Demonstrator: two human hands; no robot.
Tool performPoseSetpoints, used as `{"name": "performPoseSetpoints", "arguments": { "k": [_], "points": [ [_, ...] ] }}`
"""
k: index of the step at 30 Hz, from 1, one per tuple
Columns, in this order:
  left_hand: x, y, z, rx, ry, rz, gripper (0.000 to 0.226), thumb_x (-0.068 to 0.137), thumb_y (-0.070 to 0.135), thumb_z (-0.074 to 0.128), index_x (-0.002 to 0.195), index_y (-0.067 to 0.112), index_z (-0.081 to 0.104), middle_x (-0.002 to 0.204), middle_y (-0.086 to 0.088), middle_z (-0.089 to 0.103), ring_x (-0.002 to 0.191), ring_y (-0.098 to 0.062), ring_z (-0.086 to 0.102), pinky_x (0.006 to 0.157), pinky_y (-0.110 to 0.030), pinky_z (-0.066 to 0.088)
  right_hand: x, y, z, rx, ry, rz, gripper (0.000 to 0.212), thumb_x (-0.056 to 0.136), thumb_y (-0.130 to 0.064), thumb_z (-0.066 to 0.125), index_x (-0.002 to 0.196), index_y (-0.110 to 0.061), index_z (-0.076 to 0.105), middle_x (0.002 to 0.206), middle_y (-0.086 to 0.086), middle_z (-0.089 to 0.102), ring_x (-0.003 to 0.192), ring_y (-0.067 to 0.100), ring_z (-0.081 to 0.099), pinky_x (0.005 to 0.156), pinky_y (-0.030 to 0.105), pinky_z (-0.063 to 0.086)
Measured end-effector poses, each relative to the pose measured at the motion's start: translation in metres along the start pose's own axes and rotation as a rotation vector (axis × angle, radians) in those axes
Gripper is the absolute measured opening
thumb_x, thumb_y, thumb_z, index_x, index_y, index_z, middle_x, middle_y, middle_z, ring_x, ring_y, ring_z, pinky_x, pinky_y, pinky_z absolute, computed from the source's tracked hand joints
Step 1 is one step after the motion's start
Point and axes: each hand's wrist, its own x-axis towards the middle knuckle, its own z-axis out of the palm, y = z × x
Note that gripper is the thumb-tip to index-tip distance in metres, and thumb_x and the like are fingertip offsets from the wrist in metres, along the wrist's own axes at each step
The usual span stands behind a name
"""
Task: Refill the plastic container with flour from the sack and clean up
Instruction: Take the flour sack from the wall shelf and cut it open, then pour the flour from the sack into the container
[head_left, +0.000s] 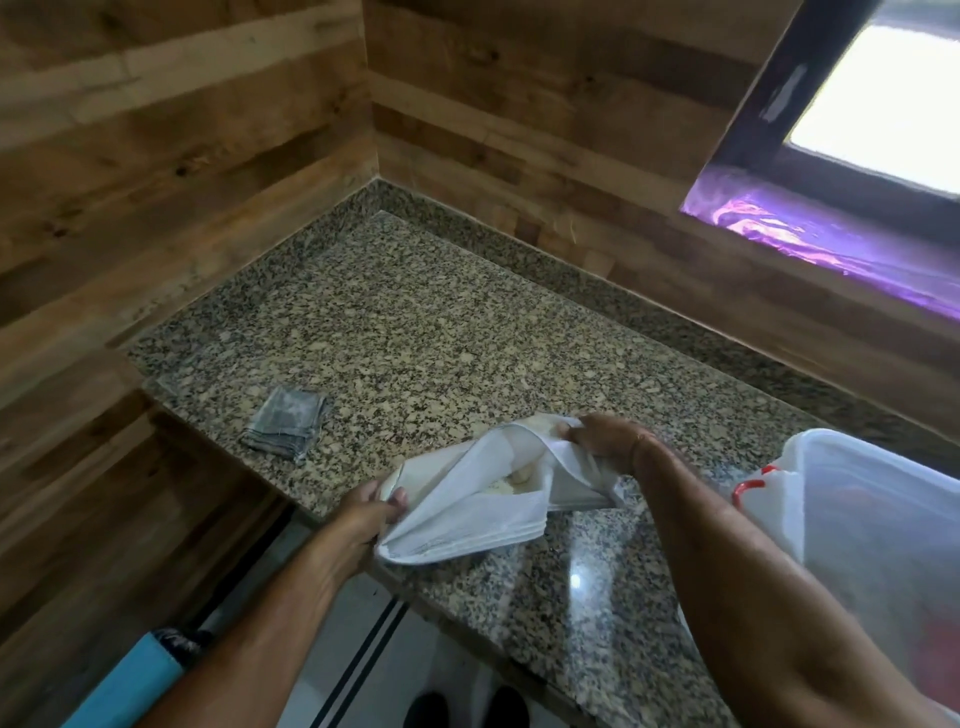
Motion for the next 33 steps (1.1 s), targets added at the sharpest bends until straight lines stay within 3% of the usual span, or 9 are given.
{"name": "performPoseSetpoints", "arguments": {
  "k": [4,7,14,17,21,25,27,30,33],
  "points": [
    [-0.003,0.029,0.0,-0.083,-0.011,0.082,0.022,0.1,0.007,0.063,0.122,0.007,0.063,0.119,-0.021,0.07,0.102,-0.038,0.069,0.082,-0.046,0.061,-0.024,-0.006,-0.025,0.196,0.032,-0.001,0.032,0.104,-0.035,0.061,0.089,-0.008,0.068,0.067,-0.001,0.072,0.052,0.011,0.067,0.049,0.025,0.053],
    [-0.014,0.074,0.011,-0.128,-0.059,0.216,0.014,0.1,0.002,0.062,0.114,0.006,0.063,0.108,-0.018,0.071,0.09,-0.029,0.067,0.066,-0.032,0.058,-0.06,-0.017,-0.067,0.214,0.162,-0.089,0.031,0.106,-0.032,0.058,0.086,-0.011,0.068,0.072,0.002,0.069,0.054,0.013,0.061,0.048,0.024,0.049],
    [-0.064,0.19,0.083,-0.154,-0.233,0.486,0.015,0.1,-0.004,0.058,0.09,0.007,0.06,0.081,-0.007,0.068,0.058,-0.01,0.069,0.054,-0.02,0.058,-0.174,0.006,-0.173,0.603,0.299,-0.312,0.026,0.109,-0.025,0.052,0.106,-0.008,0.071,0.1,0.016,0.072,0.081,0.028,0.068,0.08,0.043,0.059],
    [-0.098,0.224,0.138,-0.165,-0.32,0.579,0.018,0.099,-0.005,0.058,0.089,0.009,0.061,0.085,-0.008,0.066,0.071,-0.018,0.065,0.055,-0.021,0.059,-0.231,0.04,-0.215,0.676,0.406,-0.358,0.023,0.109,-0.026,0.052,0.104,-0.013,0.071,0.094,0.013,0.073,0.075,0.026,0.071,0.074,0.041,0.062],
    [-0.131,0.236,0.22,-0.149,-0.451,0.65,0.021,0.093,-0.009,0.065,0.094,0.012,0.068,0.08,-0.005,0.074,0.073,-0.02,0.066,0.063,-0.027,0.061,-0.273,0.117,-0.259,0.752,0.496,-0.344,0.03,0.106,-0.032,0.057,0.125,-0.012,0.069,0.115,0.022,0.073,0.098,0.034,0.067,0.101,0.056,0.053],
    [-0.157,0.213,0.296,-0.132,-0.5,0.666,0.023,0.089,-0.007,0.07,0.096,0.015,0.072,0.074,0.003,0.077,0.066,-0.016,0.068,0.064,-0.031,0.062,-0.299,0.191,-0.261,0.844,0.579,-0.396,0.029,0.108,-0.023,0.051,0.131,-0.008,0.062,0.106,0.012,0.072,0.079,0.019,0.071,0.073,0.032,0.063],
    [-0.163,0.19,0.327,-0.115,-0.499,0.71,0.025,0.087,-0.006,0.073,0.097,0.016,0.074,0.075,0.003,0.077,0.07,-0.019,0.067,0.069,-0.035,0.061,-0.298,0.23,-0.251,0.891,0.655,-0.431,0.044,0.103,-0.028,0.061,0.142,-0.008,0.058,0.12,0.014,0.072,0.089,0.021,0.07,0.077,0.03,0.063],
    [-0.163,0.157,0.352,-0.07,-0.46,0.795,0.021,0.087,-0.001,0.076,0.101,0.016,0.076,0.08,0.003,0.077,0.079,-0.022,0.065,0.077,-0.035,0.058,-0.29,0.273,-0.226,0.972,0.683,-0.519,0.09,0.07,-0.054,0.086,0.147,-0.019,0.056,0.126,0.004,0.073,0.1,0.012,0.072,0.083,0.027,0.063],
    [-0.16,0.137,0.363,-0.001,-0.417,0.847,0.023,0.091,-0.003,0.072,0.108,0.012,0.074,0.08,0.007,0.079,0.072,-0.008,0.07,0.068,-0.023,0.06,-0.285,0.297,-0.202,1.081,0.679,-0.528,0.086,0.073,-0.046,0.08,0.15,-0.019,0.054,0.129,0.007,0.073,0.099,0.012,0.074,0.08,0.026,0.062]
  ]
}}
